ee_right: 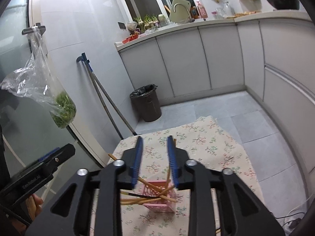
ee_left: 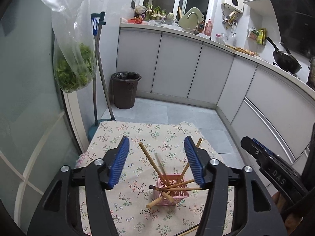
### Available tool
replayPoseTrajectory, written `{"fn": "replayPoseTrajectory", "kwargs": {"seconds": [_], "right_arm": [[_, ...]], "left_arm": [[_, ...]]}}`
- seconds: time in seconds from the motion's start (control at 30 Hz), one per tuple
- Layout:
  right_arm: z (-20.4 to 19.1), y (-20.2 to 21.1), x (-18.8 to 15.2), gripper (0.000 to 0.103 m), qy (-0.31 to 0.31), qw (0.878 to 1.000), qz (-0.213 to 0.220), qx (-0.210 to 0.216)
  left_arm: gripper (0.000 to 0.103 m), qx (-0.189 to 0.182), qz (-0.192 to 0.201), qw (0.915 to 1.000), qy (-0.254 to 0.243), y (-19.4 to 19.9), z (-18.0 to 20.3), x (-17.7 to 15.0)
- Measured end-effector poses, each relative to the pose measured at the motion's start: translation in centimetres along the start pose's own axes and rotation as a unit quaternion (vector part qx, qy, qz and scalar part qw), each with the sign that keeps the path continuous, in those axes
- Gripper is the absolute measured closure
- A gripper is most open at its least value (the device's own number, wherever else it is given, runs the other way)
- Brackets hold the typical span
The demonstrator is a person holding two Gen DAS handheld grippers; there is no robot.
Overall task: Organize utensils
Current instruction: 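Lower both chopsticks into the pink holder and open both tools, then move both open tools back down to the remaining chopsticks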
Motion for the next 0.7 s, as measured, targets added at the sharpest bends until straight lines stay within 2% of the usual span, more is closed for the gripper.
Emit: {"fn": "replayPoseTrajectory", "kwargs": {"seconds": [0.13, 0.23, 0.37, 0.7], "right_arm": [[0.5, 0.6, -0.4, 0.06, 0.01, 1.0, 0.002, -0.014], [0.8, 1.0, -0.7, 0.058, 0.014, 1.0, -0.002, -0.02], [1.2, 1.6, -1.2, 0.045, 0.021, 0.999, -0.002, -0.035], [3.4, 2.6, -3.2, 0.032, 0.02, 0.997, -0.015, -0.079]], "left_arm": [[0.042, 0.007, -0.004, 0.9999, -0.014, 0.2, 0.8, -0.3], [0.035, 0.012, -0.007, 0.9997, -0.021, 0.3, 1.2, -0.8], [0.032, 0.014, -0.016, 0.9994, -0.028, 0.2, 1.7, -1.8], [0.025, 0.021, -0.017, 0.9987, -0.044, 1.2, 3.1, -3.5]]}}
Point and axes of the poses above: each gripper's, at about its wrist camera, not at the fingertips, and y roughly against the way its jaws point, z to its right, x to its top, the point moved 8 cm from there along -y, roughly the way its jaws point, and after that the axes turned 10 degrees about -y, right-handed, at the moved point
